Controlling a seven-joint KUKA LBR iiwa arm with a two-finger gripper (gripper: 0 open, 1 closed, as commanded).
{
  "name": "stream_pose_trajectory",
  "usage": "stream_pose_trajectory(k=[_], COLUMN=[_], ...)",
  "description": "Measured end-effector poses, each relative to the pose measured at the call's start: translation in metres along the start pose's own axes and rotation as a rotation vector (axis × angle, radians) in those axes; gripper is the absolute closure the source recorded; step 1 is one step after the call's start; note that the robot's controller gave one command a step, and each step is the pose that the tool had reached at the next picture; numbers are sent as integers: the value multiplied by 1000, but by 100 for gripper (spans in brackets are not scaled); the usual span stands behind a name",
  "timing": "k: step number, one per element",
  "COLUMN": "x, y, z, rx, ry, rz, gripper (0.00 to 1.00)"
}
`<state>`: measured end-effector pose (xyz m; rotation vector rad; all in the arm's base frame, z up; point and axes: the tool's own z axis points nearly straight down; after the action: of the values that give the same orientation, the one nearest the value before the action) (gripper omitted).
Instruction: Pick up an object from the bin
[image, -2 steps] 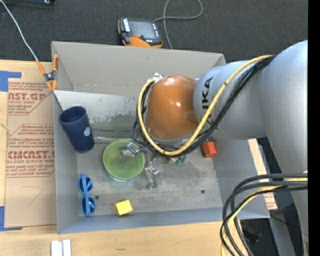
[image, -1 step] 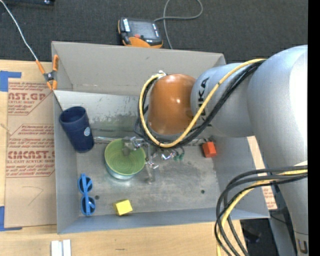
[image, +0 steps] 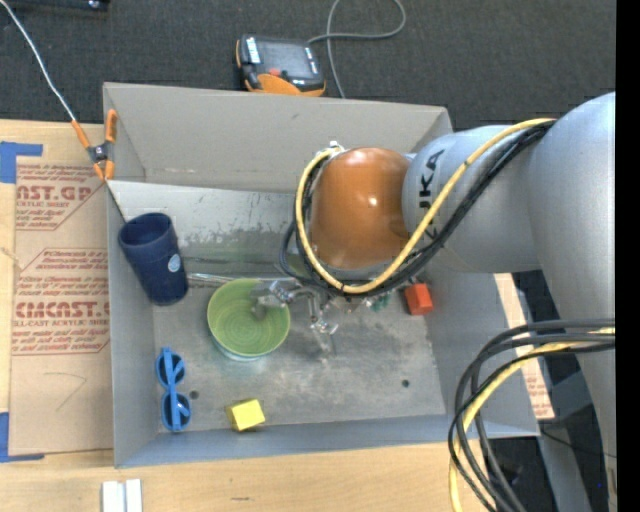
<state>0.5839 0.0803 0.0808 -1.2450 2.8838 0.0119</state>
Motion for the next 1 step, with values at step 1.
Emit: stream_pose_trajectory(k=[1], x=[0], y=[1], z=[0], rx=[-2], ry=[0], rz=[0], gripper=[100])
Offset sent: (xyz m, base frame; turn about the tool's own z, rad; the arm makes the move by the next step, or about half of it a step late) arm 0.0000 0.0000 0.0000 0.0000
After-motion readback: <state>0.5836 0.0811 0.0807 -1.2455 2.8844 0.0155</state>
